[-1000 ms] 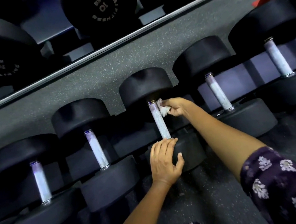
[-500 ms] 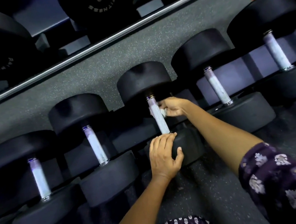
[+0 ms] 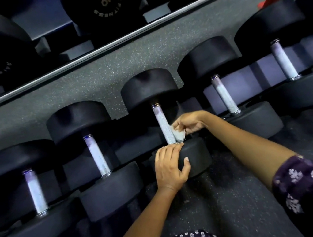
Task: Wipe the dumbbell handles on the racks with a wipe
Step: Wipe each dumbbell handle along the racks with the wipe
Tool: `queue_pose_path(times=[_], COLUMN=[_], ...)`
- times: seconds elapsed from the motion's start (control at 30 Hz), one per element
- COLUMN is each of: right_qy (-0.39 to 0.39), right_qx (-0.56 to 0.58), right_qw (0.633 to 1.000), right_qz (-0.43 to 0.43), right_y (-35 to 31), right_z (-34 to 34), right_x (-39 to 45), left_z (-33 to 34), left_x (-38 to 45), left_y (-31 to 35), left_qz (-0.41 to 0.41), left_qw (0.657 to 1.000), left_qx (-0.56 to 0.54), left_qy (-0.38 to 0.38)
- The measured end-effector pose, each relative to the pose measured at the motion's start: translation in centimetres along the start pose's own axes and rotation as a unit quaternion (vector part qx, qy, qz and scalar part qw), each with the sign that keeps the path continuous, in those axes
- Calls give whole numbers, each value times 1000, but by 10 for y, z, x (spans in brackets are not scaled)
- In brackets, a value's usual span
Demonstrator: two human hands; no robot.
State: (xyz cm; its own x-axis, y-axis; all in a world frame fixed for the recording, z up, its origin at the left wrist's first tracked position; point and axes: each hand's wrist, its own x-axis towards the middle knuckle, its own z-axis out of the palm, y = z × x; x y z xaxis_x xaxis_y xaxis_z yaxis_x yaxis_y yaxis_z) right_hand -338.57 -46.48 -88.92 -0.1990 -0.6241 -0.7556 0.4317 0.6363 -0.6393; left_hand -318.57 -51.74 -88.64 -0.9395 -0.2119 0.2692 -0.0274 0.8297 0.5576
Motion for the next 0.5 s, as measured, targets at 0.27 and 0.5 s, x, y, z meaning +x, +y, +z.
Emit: queue_pose_path(times=[0.27,0.5], right_qy=[-5,1], right_qx=[-49,85], right_qw=[999,996], right_qz=[6,12], right_y=[7,3], right_z=[28,25], right_x=[6,13], left_z=[1,1], left_x=[0,-1], left_y=[0,-1], left_qz=[-1,2], left_qw=[1000,1000], left_qx=[9,5], left_qy=[9,15])
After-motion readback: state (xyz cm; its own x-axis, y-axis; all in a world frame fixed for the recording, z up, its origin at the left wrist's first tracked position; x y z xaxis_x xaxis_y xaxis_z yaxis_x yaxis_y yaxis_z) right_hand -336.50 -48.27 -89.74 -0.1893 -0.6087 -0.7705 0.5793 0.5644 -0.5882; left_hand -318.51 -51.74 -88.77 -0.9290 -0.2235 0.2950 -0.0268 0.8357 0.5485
